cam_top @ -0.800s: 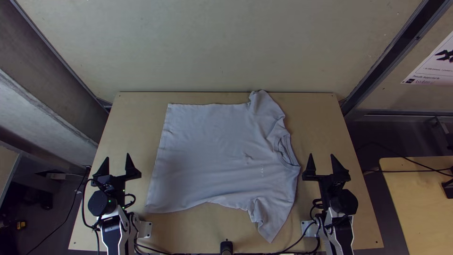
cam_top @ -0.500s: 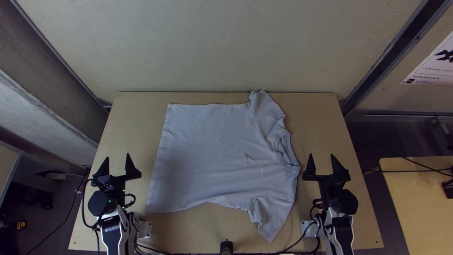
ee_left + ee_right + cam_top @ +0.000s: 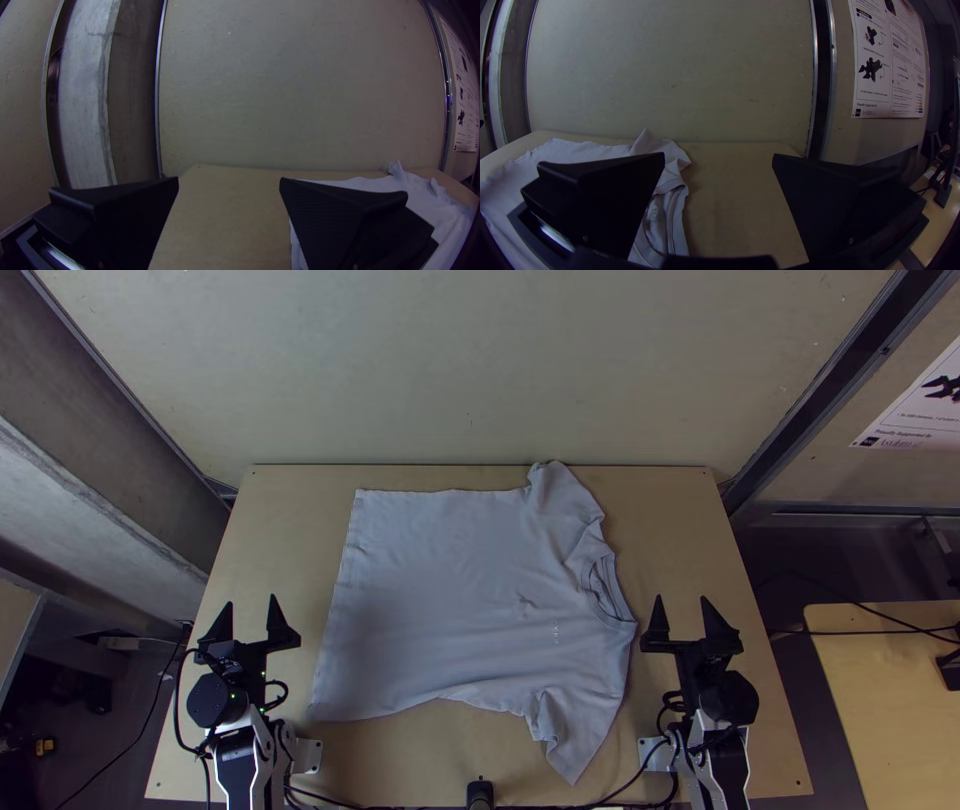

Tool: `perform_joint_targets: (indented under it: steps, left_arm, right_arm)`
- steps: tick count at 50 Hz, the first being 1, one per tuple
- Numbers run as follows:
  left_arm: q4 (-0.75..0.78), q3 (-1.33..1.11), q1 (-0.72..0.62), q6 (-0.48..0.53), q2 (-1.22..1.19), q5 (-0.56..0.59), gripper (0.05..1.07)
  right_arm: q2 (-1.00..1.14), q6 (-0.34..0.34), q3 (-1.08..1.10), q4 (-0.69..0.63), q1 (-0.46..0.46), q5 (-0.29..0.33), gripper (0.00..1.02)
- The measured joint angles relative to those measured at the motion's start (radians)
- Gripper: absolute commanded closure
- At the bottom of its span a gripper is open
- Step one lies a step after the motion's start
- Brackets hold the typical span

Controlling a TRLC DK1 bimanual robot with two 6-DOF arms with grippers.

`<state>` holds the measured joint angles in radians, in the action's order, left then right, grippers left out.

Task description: Fold the t-shirt

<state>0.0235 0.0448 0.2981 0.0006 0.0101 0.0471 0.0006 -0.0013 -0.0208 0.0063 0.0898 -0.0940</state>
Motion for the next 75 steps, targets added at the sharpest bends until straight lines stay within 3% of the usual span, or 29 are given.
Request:
perform_joint_targets:
  steps: [23,30,38,48,56,75]
  left_arm:
    - [-0.005,0.0,-0.015,0.001,0.0,-0.023,0.1]
    - [-0.087,0.03,-0.027,0.001,0.0,-0.026,0.1]
    - [-0.18,0.069,-0.029,0.01,0.001,-0.026,0.1]
    - [-0.188,0.248,-0.029,0.021,0.085,-0.024,0.1]
    - [-0.155,0.403,-0.055,0.027,0.213,-0.021,0.1]
    - [-0.148,0.829,-0.088,0.026,0.636,-0.021,0.1]
  right_arm:
    - [0.0,0.0,0.0,0.006,-0.006,-0.003,0.04]
    - [0.0,-0.01,-0.023,0.009,-0.021,-0.004,0.04]
    - [0.0,-0.061,-0.098,0.034,-0.021,-0.004,0.04]
    - [0.03,-0.142,-0.204,0.144,0.004,-0.004,0.04]
    - [0.15,-0.184,-0.304,0.234,0.031,-0.004,0.04]
    - [0.61,-0.195,-0.733,0.237,0.033,-0.004,0.03]
